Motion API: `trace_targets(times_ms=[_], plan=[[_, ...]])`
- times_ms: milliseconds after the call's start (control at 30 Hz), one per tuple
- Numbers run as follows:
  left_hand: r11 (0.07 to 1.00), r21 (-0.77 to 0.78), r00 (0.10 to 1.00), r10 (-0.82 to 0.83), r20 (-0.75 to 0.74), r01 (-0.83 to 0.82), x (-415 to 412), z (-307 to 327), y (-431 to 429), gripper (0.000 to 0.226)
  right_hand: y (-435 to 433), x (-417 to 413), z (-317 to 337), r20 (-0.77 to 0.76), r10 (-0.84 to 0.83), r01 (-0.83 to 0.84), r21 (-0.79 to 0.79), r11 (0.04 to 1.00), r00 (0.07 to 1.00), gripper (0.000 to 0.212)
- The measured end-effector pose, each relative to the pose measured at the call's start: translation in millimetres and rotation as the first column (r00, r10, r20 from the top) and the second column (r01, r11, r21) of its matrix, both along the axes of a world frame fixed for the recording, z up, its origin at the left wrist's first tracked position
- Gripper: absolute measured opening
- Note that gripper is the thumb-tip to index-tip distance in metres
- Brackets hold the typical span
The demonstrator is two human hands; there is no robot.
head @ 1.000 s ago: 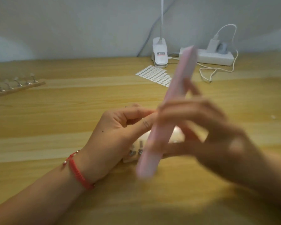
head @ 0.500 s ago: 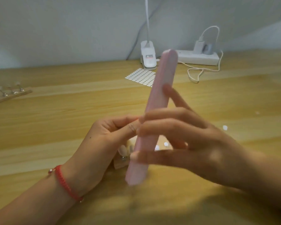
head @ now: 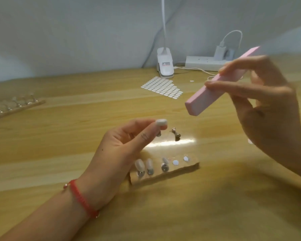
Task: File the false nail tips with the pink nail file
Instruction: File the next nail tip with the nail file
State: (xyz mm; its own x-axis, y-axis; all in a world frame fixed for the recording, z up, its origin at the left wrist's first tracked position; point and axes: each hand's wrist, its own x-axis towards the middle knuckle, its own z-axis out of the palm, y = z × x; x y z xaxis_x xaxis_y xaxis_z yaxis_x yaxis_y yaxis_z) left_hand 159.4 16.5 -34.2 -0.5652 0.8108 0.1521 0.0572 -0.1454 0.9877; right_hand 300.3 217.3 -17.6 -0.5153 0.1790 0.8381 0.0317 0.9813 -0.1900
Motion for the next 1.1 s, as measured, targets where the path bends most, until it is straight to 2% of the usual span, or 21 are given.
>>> trace_targets(times_ms=[133, 267, 400, 533, 667, 800, 900, 1033, 1100], plan=[[0.999, 0.029, 0.999, 0.024, -0.022, -0.023, 1, 1, 1, 0.029, -22, -6, -8, -0.001, 0.221, -0.217, -0.19, 0.957, 0.975, 0.053], [0.999, -0.016, 0.982, 0.036, -0.185, -0.039, 1, -3, 0, 0.023, -49, -5, -17, 0.073, 0.374, -0.356, -0.182, 0.916, 0.925, 0.056], [0.997, 0.003, 0.921, 0.076, -0.382, -0.081, 0, -5, 1, 0.021, -35, -9, -17, 0.102, 0.322, -0.286, -0.264, 0.921, 0.941, 0.059], [0.995, 0.063, 0.898, 0.101, -0.429, -0.082, 1, -6, 1, 0.017, -54, -7, -21, 0.149, 0.422, -0.398, -0.163, 0.903, 0.894, 0.05], [0.99, 0.098, 0.798, 0.142, -0.585, -0.105, 3, -4, -1, 0.015, -38, -8, -14, 0.128, 0.321, -0.281, -0.258, 0.924, 0.938, 0.056], [0.984, 0.128, 0.719, 0.175, -0.673, -0.12, 4, -4, -3, 0.017, -59, -4, -18, 0.176, 0.413, -0.383, -0.181, 0.906, 0.894, 0.054], [0.971, 0.167, 0.638, 0.237, -0.733, -0.168, 4, -1, -2, 0.017, -44, -7, -12, 0.149, 0.317, -0.27, -0.271, 0.924, 0.937, 0.061], [0.976, 0.153, 0.562, 0.216, -0.798, -0.157, 6, -2, -3, 0.014, -70, -2, -21, 0.2, 0.404, -0.385, -0.129, 0.914, 0.892, 0.05], [0.971, 0.157, 0.544, 0.232, -0.807, -0.18, 5, -1, -3, 0.012, -59, -3, -16, 0.209, 0.375, -0.348, -0.153, 0.925, 0.903, 0.052]])
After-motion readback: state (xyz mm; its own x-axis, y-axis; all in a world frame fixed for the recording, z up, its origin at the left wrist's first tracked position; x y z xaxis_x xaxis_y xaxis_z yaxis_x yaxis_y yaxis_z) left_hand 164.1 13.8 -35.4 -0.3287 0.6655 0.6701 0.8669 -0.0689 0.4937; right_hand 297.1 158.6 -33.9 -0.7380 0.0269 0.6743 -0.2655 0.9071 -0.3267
